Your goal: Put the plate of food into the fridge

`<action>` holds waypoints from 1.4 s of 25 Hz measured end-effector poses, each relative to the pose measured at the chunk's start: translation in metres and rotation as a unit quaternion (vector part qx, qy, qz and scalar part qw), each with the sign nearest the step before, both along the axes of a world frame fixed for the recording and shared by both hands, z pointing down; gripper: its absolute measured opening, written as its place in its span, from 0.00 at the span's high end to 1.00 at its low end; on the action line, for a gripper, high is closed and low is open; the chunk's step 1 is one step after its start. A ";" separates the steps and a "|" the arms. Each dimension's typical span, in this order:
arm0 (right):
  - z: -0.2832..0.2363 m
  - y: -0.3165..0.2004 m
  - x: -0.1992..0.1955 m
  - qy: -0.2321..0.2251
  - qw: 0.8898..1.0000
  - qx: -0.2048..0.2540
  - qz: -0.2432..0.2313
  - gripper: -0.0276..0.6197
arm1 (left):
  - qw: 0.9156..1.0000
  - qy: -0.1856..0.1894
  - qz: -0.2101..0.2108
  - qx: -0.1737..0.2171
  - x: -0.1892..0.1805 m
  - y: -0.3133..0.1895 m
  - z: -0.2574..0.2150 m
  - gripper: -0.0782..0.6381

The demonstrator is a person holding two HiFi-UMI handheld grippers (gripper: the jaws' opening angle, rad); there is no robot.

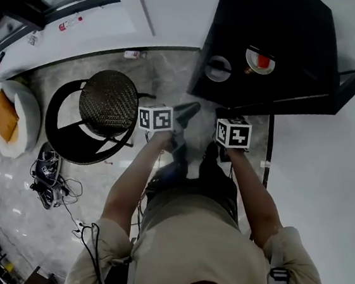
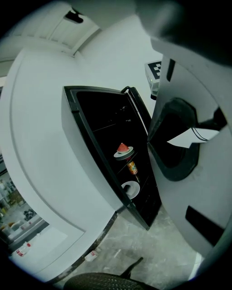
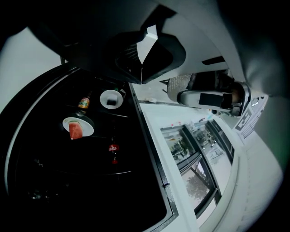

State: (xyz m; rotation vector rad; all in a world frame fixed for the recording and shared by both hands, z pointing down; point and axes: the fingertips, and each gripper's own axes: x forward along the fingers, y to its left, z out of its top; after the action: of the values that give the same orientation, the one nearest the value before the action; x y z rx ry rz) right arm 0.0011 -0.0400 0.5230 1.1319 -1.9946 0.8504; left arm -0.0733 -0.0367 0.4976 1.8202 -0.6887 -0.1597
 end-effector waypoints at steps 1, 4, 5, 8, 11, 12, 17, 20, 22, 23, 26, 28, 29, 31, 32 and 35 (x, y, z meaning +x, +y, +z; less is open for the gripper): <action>-0.003 0.002 0.000 0.001 1.000 0.001 0.001 0.92 | 1.000 0.001 -0.001 0.002 -0.002 0.000 -0.003 0.88; -0.012 0.008 -0.001 0.006 1.000 0.009 0.003 0.92 | 1.000 0.004 -0.002 0.009 -0.010 0.001 -0.014 0.88; -0.016 0.009 0.000 0.007 1.000 0.012 0.004 0.92 | 1.000 0.005 0.000 0.013 -0.011 0.002 -0.018 0.88; -0.024 0.015 0.003 0.012 1.000 0.018 0.008 0.92 | 1.000 0.007 0.009 0.019 -0.010 0.009 -0.026 0.88; -0.032 0.023 0.004 0.016 1.000 0.023 0.004 0.92 | 1.000 0.012 0.017 0.020 -0.005 0.016 -0.031 0.88; -0.034 0.025 0.004 0.016 1.000 0.025 0.002 0.92 | 0.999 0.013 0.021 0.020 -0.001 0.018 -0.032 0.88; -0.044 0.037 0.010 0.007 0.999 0.034 -0.010 0.92 | 0.999 0.012 0.028 0.026 0.014 0.031 -0.041 0.88; -0.044 0.041 0.020 0.000 0.999 0.037 -0.016 0.92 | 0.999 0.002 0.039 0.022 0.025 0.036 -0.041 0.88; -0.043 0.044 0.027 -0.004 0.999 0.037 -0.023 0.92 | 0.999 -0.006 0.042 0.026 0.033 0.035 -0.045 0.88; -0.043 0.046 0.030 -0.006 0.999 0.036 -0.028 0.92 | 0.999 -0.004 0.038 0.027 0.036 0.036 -0.048 0.88; -0.046 0.051 0.043 -0.009 0.999 0.036 -0.040 0.92 | 1.000 0.005 0.020 0.023 0.046 0.041 -0.055 0.88; -0.048 0.055 0.050 -0.013 0.998 0.039 -0.048 0.92 | 1.000 -0.003 0.014 0.024 0.052 0.046 -0.055 0.88; -0.049 0.057 0.053 -0.016 0.998 0.041 -0.053 0.92 | 1.000 -0.007 0.012 0.025 0.056 0.049 -0.055 0.88; -0.049 0.066 0.060 -0.019 0.997 0.044 -0.063 0.92 | 1.000 -0.010 0.005 0.025 0.064 0.056 -0.055 0.88; -0.050 0.071 0.065 -0.019 0.997 0.044 -0.068 0.92 | 1.000 -0.010 0.003 0.025 0.069 0.061 -0.056 0.88; -0.055 0.087 0.080 -0.017 0.996 0.044 -0.080 0.92 | 1.000 -0.011 -0.003 0.028 0.087 0.075 -0.064 0.88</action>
State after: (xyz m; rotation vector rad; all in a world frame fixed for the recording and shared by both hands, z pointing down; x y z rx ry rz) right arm 0.0809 0.0468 0.4679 0.9951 -2.1376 0.7103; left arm 0.0133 0.0385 0.4338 1.8754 -0.7116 -0.1644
